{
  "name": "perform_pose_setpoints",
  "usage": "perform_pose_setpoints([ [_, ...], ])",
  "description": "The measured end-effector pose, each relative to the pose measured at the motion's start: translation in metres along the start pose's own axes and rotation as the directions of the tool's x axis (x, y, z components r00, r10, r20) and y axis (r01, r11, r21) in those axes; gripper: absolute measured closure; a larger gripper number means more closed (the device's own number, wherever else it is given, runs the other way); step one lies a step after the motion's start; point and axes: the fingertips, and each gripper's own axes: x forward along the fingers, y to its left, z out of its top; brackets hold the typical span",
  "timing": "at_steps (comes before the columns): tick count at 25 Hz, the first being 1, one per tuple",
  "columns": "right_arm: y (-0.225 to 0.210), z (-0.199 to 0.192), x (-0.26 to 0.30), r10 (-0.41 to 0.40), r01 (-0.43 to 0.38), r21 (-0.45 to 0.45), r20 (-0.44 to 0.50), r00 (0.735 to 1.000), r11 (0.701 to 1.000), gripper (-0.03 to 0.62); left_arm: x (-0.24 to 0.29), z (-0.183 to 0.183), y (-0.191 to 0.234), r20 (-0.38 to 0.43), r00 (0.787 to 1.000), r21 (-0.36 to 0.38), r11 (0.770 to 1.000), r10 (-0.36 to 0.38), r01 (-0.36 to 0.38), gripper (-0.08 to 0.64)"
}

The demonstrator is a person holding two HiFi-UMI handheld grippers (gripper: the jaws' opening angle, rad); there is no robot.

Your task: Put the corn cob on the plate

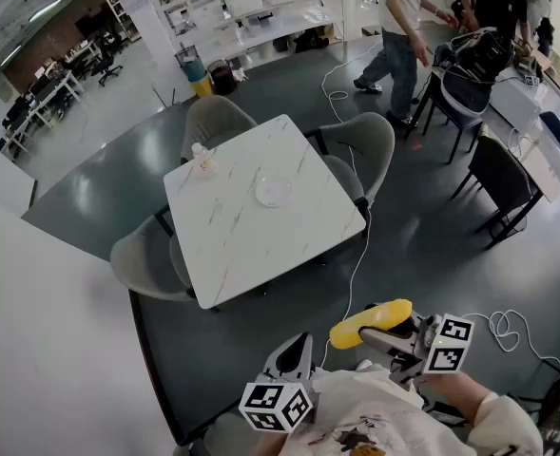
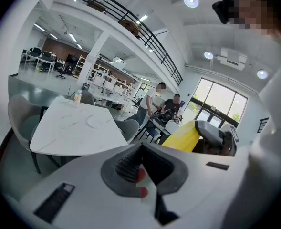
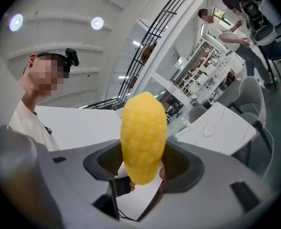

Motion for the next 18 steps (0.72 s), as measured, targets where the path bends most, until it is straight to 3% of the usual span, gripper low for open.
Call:
perform_pose_setpoints([
  [14,0.034,-0.032,0.091,-0.072,0.074,-0.014,0.096,0.993,0.997,0.345,-0.047,0.018,0.092,-0.059,0.992,0.022,0.994,-0.108,0.109,0.551],
  [18,0.034,-0.038,0.104,-0.08,0.074,0.052,0.127,0.989,0.996,0.345,-0.051,0.025,0.112,-0.07,0.99,0.029,0.992,-0.122,0.124,0.551],
])
